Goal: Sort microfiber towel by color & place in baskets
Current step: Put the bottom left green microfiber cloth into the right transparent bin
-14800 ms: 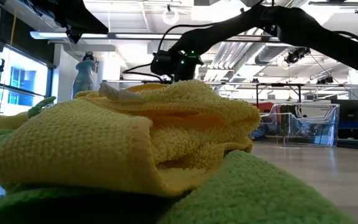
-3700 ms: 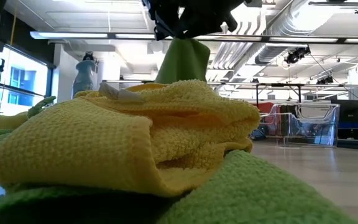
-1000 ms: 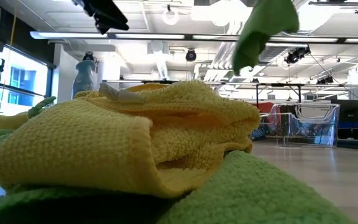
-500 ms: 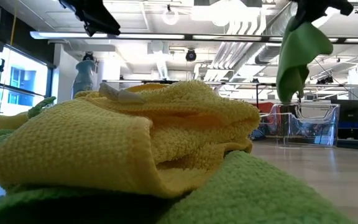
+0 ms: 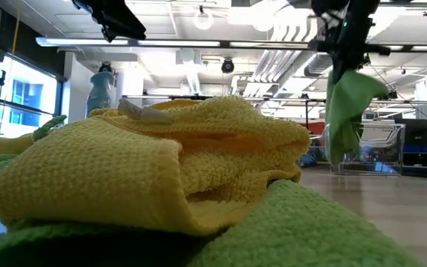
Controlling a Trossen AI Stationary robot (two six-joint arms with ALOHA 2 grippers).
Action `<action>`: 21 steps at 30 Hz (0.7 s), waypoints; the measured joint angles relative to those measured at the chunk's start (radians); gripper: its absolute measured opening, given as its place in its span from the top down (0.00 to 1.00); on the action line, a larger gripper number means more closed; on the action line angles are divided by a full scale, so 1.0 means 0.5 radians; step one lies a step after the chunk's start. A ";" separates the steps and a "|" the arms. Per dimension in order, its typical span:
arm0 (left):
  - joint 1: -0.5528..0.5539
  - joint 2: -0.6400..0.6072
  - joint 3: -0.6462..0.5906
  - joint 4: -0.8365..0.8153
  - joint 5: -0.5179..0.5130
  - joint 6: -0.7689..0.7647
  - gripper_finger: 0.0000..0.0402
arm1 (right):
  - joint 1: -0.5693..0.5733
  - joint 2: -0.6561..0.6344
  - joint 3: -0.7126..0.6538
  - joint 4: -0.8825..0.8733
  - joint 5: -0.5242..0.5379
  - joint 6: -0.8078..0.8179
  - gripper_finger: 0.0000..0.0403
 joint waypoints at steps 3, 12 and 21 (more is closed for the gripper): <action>0.000 0.000 0.000 -0.003 -0.001 -0.026 0.74 | -0.186 0.044 -0.092 0.188 -0.205 -0.114 1.00; -0.001 0.000 0.000 0.006 -0.145 -0.161 0.74 | -0.424 0.364 -0.142 0.369 -0.424 -0.341 1.00; 0.000 0.000 0.000 0.006 -0.295 -0.274 0.74 | -0.455 0.874 -0.143 0.504 -0.623 -0.477 0.99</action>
